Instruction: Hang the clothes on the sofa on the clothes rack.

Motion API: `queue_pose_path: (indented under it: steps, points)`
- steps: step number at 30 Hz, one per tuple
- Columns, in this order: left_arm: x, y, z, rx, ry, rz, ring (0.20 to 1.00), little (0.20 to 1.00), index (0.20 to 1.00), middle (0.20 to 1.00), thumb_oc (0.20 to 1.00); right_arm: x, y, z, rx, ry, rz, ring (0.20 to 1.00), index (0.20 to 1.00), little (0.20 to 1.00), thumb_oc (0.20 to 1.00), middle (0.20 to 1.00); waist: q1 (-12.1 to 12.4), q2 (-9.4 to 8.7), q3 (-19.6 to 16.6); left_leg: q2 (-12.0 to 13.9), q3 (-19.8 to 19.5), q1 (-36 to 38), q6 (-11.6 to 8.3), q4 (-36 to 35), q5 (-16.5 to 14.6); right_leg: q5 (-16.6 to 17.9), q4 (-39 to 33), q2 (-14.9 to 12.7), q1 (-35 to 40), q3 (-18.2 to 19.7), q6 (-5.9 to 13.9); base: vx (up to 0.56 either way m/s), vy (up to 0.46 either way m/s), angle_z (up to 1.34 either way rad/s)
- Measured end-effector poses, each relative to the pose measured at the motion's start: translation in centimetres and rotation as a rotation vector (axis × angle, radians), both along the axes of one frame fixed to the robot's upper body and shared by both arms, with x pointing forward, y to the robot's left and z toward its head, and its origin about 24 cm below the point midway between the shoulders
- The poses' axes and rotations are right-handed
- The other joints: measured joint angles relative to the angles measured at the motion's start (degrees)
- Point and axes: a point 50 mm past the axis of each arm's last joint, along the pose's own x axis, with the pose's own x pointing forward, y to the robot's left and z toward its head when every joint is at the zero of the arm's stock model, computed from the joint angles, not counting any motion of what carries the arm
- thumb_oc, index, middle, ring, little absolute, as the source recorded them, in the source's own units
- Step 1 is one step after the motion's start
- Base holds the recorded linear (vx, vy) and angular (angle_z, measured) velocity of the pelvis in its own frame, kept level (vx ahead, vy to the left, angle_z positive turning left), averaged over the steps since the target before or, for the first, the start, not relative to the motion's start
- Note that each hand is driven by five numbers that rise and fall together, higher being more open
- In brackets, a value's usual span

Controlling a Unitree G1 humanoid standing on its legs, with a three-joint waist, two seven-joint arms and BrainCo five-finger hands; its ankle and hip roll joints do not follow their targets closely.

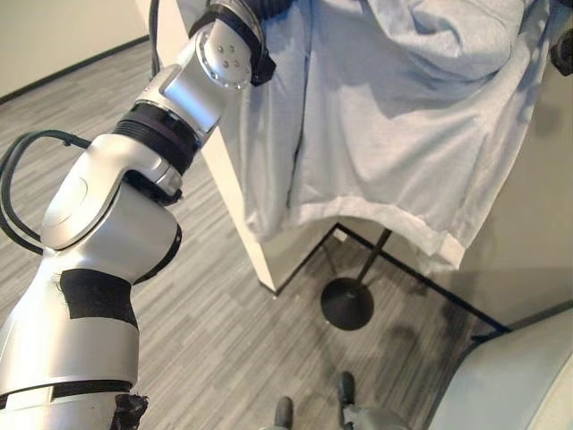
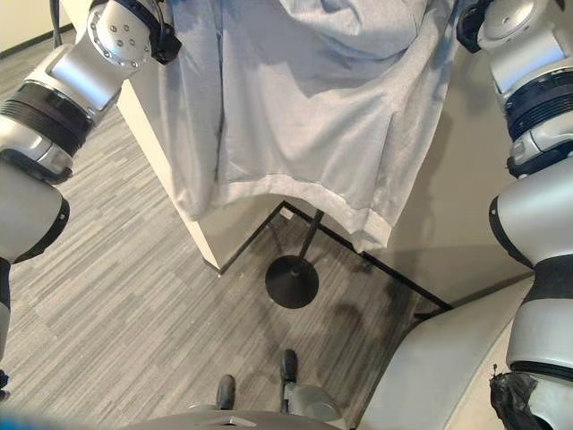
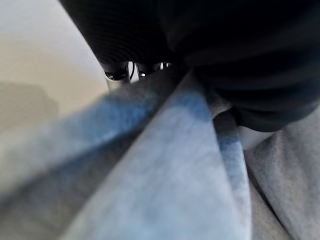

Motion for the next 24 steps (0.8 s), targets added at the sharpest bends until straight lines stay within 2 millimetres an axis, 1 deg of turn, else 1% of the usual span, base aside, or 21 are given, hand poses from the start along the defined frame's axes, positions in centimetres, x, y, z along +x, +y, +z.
queue_pose_path:
  steps: [2, 4, 5, 6, 9, 10, 11, 14, 16, 18, 20, 22, 24]
  points:
    - [0.2, 0.3, -0.5, -0.004, 0.016, 0.011, 0.2, 0.2, 0.2, 0.2, 0.2, 0.5, 0.5, -1.1, -0.023, 0.029, 0.005, 0.2, 0.2, 0.2, 0.2, 0.2, 0.01, 0.31, -0.23, -0.2, -0.09, -0.12, -0.02, 0.05, 0.08, -0.02, -0.01, -0.2, -0.04, 0.01, -0.02, 0.0, 0.008, 0.02]
    - [0.4, 0.4, -1.1, -0.004, 0.035, 0.02, 0.2, 0.2, 0.2, 0.2, 0.2, 0.9, 0.7, -2.1, -0.033, 0.057, 0.007, 0.2, 0.2, 0.2, 0.2, 0.2, 0.03, 0.98, -0.73, -0.54, -0.24, -0.65, 0.04, 0.08, 0.14, -0.04, -0.01, -0.53, -0.42, -0.08, -0.07, -0.01, 0.03, 0.07]
    - [0.5, 0.5, -1.3, -0.004, 0.038, 0.021, 0.2, 0.2, 0.2, 0.2, 0.2, 1.0, 0.6, -2.4, -0.034, 0.064, 0.007, 0.2, 0.2, 0.2, 0.2, 0.2, 0.11, 1.26, -0.89, -0.67, -0.23, -0.93, 0.07, 0.08, 0.29, 0.0, -0.01, -0.67, -0.62, -0.19, -0.12, 0.0, 0.049, 0.1]
    - [0.6, 0.5, -1.8, -0.006, 0.05, 0.019, 0.2, 0.2, 0.2, 0.2, 0.2, 1.2, 0.4, -3.8, -0.004, 0.087, 0.017, 0.2, 0.2, 0.2, 0.2, 0.2, 0.12, 1.56, -1.13, -0.77, -0.45, -0.99, 0.13, 0.09, 0.37, 0.0, -0.01, -0.79, -0.6, -0.44, -0.13, 0.03, 0.04, 0.09]
    - [0.5, 0.6, -2.0, -0.011, 0.053, 0.01, 0.2, 0.2, 0.2, 0.2, 0.2, 1.4, 0.1, -5.3, 0.01, 0.114, 0.023, 0.2, 0.2, 0.2, 0.2, 0.2, 0.11, 1.75, -1.3, -0.8, -0.4, -0.97, 0.23, 0.07, 0.48, 0.01, -0.01, -0.82, -0.62, -0.46, -0.13, 0.03, 0.044, 0.01]
    - [0.5, 0.7, -2.3, -0.009, 0.06, 0.008, 0.2, 0.2, 0.2, 0.2, 0.2, 1.4, 0.0, -6.1, 0.015, 0.127, 0.029, 0.2, 0.2, 0.2, 0.2, 0.2, 0.03, 2.14, -1.56, -0.89, -0.24, -0.92, 0.23, 0.05, 0.48, 0.02, -0.01, -0.9, -0.64, -0.32, -0.14, 0.03, 0.065, -0.04]
    - [0.4, 0.6, -2.3, -0.009, 0.058, 0.003, 0.2, 0.2, 0.2, 0.2, 0.2, 1.4, 0.0, -6.4, 0.01, 0.131, 0.032, 0.2, 0.2, 0.2, 0.2, 0.2, 0.03, 2.27, -1.63, -0.89, -0.17, -0.9, 0.29, 0.02, 0.52, 0.02, -0.01, -0.9, -0.64, -0.29, -0.14, 0.02, 0.053, -0.06]
    - [0.2, 0.4, -2.2, -0.014, 0.049, -0.012, 0.2, 0.2, 0.2, 0.2, 0.2, 1.1, 0.2, -6.2, 0.015, 0.106, 0.062, 0.2, 0.2, 0.2, 0.2, 0.2, -0.56, 2.43, -1.73, -0.93, 0.09, -0.7, 0.3, -0.04, 0.52, 0.03, -0.01, -0.89, -0.63, 0.03, -0.14, 0.01, 0.04, -0.04]
    - [0.2, 0.6, -2.3, -0.016, 0.051, -0.008, 0.2, 0.2, 0.2, 0.2, 0.2, 1.0, 0.7, -5.7, 0.024, 0.077, 0.084, 0.2, 0.2, 0.2, 0.2, 0.2, -1.29, 2.46, -1.75, -0.94, 0.22, -0.52, 0.32, -0.15, 0.54, 0.05, -0.01, -0.89, -0.61, 0.2, -0.13, 0.01, 0.048, -0.04]
    - [0.2, 0.7, -2.5, -0.017, 0.059, -0.003, 0.2, 0.2, 0.2, 0.2, 0.2, 0.7, 0.7, -5.4, 0.031, 0.046, 0.095, 0.2, 0.2, 0.2, 0.2, 0.2, -1.81, 2.52, -1.73, -0.97, 0.54, 0.01, 0.32, -0.29, 0.54, 0.05, -0.01, -0.87, -0.33, 0.59, -0.13, 0.02, 0.064, -0.1]
    - [-0.1, 1.4, -2.6, -0.011, 0.045, 0.002, 0.2, 0.2, 0.2, 0.2, 0.2, 0.1, 0.7, -4.9, 0.081, -0.022, 0.133, 0.2, 0.2, 0.2, 0.2, 0.2, -2.66, 2.57, -1.77, -0.99, 1.46, 0.31, 0.32, -0.33, 0.52, 0.12, -0.01, -0.86, -0.28, 1.25, -0.04, 0.03, 0.058, -0.16]
    - [-0.1, 1.7, -2.6, -0.006, 0.041, 0.008, 0.2, 0.2, 0.2, 0.2, 0.2, -0.3, 0.2, -4.9, 0.102, -0.052, 0.125, 0.2, 0.2, 0.2, 0.2, 0.2, -3.02, 2.64, -1.77, -1.04, 1.73, 0.47, 0.31, -0.34, 0.52, 0.18, -0.01, -0.86, -0.25, 1.57, -0.02, 0.02, 0.038, -0.1]
    - [-0.2, 1.7, -2.7, -0.003, 0.042, 0.002, 0.2, 0.2, 0.2, 0.2, 0.2, -0.8, -1.0, -5.0, 0.102, -0.066, 0.096, 0.2, 0.2, 0.2, 0.2, 0.2, -3.13, 2.8, -1.73, -1.04, 1.79, 0.72, 0.32, -0.34, 0.52, 0.22, -0.02, -0.84, -0.06, 1.65, -0.03, 0.02, 0.032, -0.03]
